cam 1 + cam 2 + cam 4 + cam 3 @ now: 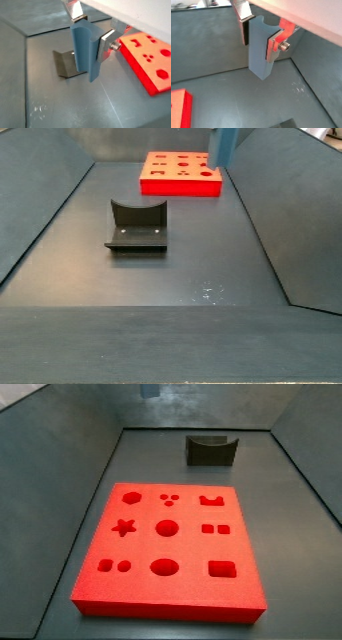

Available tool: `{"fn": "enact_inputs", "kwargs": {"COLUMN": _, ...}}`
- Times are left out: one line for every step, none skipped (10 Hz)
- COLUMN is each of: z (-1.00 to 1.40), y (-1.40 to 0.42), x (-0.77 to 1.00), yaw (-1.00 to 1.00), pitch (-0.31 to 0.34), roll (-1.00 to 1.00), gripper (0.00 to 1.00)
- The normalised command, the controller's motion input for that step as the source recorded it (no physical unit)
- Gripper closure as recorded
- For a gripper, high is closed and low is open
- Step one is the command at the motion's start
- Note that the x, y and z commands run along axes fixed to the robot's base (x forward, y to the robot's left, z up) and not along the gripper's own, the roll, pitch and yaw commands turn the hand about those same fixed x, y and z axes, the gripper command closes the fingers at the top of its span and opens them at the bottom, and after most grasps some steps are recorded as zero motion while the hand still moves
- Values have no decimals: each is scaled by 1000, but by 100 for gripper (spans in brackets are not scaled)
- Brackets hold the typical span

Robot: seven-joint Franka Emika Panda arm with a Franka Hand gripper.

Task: Pick up the arch object. Move up. Place the arch object on the fixture. Regrasp the arch object. Rotate the arch object. Move to above the board. Insert the arch object.
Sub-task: Rotate the arch object.

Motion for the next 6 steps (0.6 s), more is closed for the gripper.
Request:
{"fn": "enact_inputs", "kwargs": {"z": 2, "y": 8, "x": 0, "yaw": -1000, "pitch": 36, "roll": -82, "gripper": 100}}
{"fn": "enact_inputs", "kwargs": {"z": 3, "y": 9, "x": 1, "yaw": -1000, "pitch": 46, "roll": -106, "gripper": 100}}
{"fn": "enact_inputs", "kwargs": {"z": 4, "y": 9, "x": 1, "yaw": -1000, "pitch": 51, "roll": -118, "gripper": 100}}
{"fn": "enact_inputs", "kwargs": {"z": 6, "y": 10, "x": 1, "yaw": -1000, "pitch": 63, "roll": -148, "gripper": 100}}
{"fn": "enact_inputs", "kwargs": {"z": 8, "y": 10, "x": 1, "yaw": -703, "pitch": 64, "roll": -151, "gripper": 100}}
{"fn": "enact_inputs", "kwargs": {"z": 12, "y": 11, "x": 2, "yaw": -419, "pitch": 62, "roll": -149, "gripper": 100}}
